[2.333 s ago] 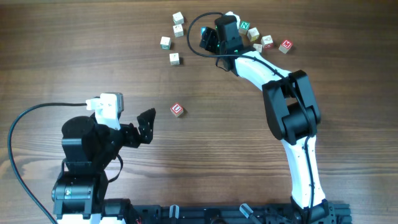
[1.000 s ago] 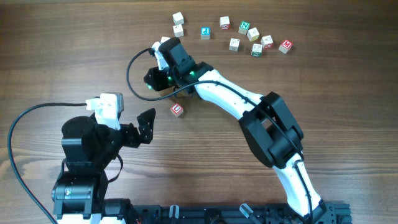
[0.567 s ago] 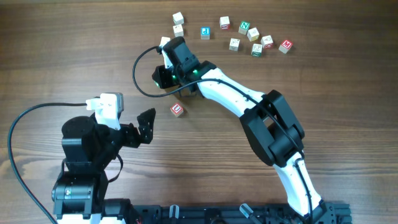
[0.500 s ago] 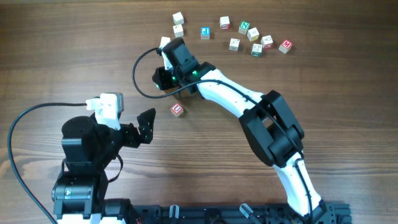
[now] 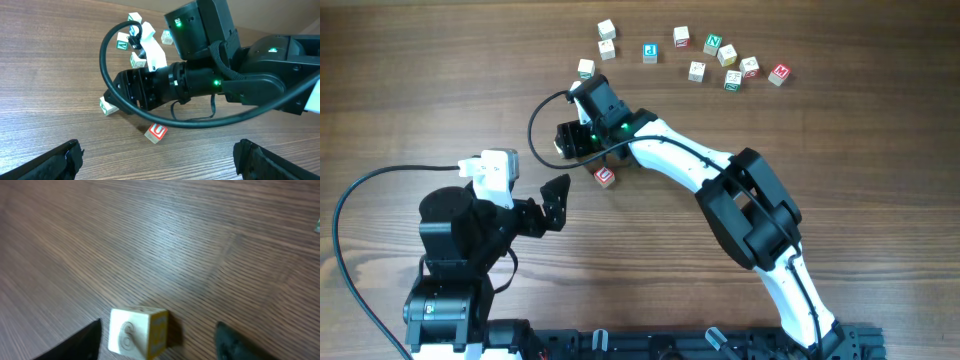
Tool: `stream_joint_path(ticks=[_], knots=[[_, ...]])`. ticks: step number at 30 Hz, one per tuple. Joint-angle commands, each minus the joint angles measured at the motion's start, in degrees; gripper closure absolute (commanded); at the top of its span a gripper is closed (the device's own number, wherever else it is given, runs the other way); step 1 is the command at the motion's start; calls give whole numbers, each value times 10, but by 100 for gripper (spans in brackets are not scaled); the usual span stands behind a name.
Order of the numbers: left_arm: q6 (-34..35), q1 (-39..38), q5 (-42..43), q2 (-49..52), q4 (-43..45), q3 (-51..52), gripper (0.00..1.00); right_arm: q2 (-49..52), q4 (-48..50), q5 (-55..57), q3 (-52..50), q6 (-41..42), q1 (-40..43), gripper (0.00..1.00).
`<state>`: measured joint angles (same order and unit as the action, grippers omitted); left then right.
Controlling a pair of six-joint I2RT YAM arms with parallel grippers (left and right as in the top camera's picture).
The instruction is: Form a circle
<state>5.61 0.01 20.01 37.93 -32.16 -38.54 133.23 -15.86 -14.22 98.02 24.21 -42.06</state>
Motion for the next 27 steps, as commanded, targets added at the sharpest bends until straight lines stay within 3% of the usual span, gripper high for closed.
stream_joint_path(ticks=[1,3,7,11,24,27], knots=[[-7,-2,-3,0,1,-8,0,-56,-11,30,27,-2,20,17],[-7,-2,-3,0,1,-8,0,-78,-11,57,38,-2,31,11],[-7,-2,-3,0,1,-8,1,-84,10,141,50,-8,58,10],[-7,-2,-3,0,1,-8,0,-43,57,155,50,-34,72,7],[-7,-2,-3,0,1,-8,0,55,95,115,50,-32,71,6],[-7,-2,-3,0,1,-8,0,68,91,112,50,-32,71,14]])
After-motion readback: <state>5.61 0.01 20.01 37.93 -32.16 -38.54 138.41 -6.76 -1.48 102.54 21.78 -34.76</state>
